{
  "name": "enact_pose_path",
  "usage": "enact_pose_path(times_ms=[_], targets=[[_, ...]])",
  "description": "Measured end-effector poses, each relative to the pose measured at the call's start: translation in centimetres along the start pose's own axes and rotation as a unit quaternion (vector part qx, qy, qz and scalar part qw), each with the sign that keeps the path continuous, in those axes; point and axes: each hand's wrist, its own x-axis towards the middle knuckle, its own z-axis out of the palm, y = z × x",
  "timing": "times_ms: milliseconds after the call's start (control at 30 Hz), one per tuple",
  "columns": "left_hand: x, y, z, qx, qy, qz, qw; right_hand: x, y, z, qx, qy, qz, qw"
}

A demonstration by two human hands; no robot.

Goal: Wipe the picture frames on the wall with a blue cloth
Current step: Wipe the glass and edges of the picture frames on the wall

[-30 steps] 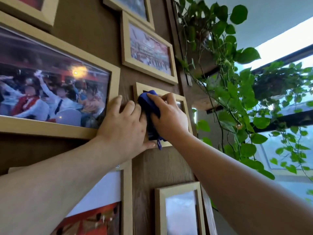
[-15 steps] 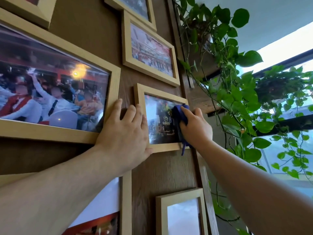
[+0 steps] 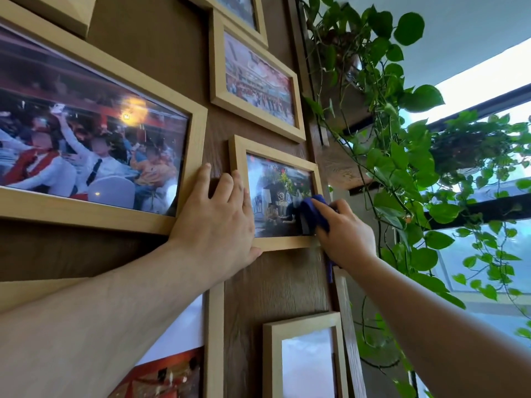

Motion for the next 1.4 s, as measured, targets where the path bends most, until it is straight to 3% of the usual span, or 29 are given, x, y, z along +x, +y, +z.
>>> enact_pose_path(times_ms=[67,233,333,767,900,1167,1400], targets=[[0.0,0.0,-0.1,-0.002,0.001,0.001,1.000,-0.5,-0.5,-0.2,0.028,-0.005,-0.026,0.999],[0.0,0.1,-0.4,-0.002,-0.004,-0.009,1.000,-2.4,-5.3,-2.5,0.087,0.012,-0.229,0.969],[0.1,0.2,-0.6,0.001,-0.010,-0.011,1.000,-2.4,-6.0,-3.1,0.074,0.019,-0.264,0.961],[0.2,0.1,-0.6,0.007,-0.029,-0.005,1.000,-1.3,3.0,-1.1,-0.078,-0.059,-0.109,0.989],[-0.6,-0.8,-1.5,-0.022,-0.006,0.014,1.000,-2.1,1.7,-1.6,-0.010,-0.029,-0.063,0.998],[-6.8,-5.6,-4.1,-0.033,-0.004,0.077,0.996,-6.4,-7.2,-5.5,0.133,0.040,-0.067,0.988],[-13.9,-10.9,-5.0,-0.020,-0.044,0.083,0.995,-11.0,-16.0,-8.6,0.220,0.025,-0.082,0.972]])
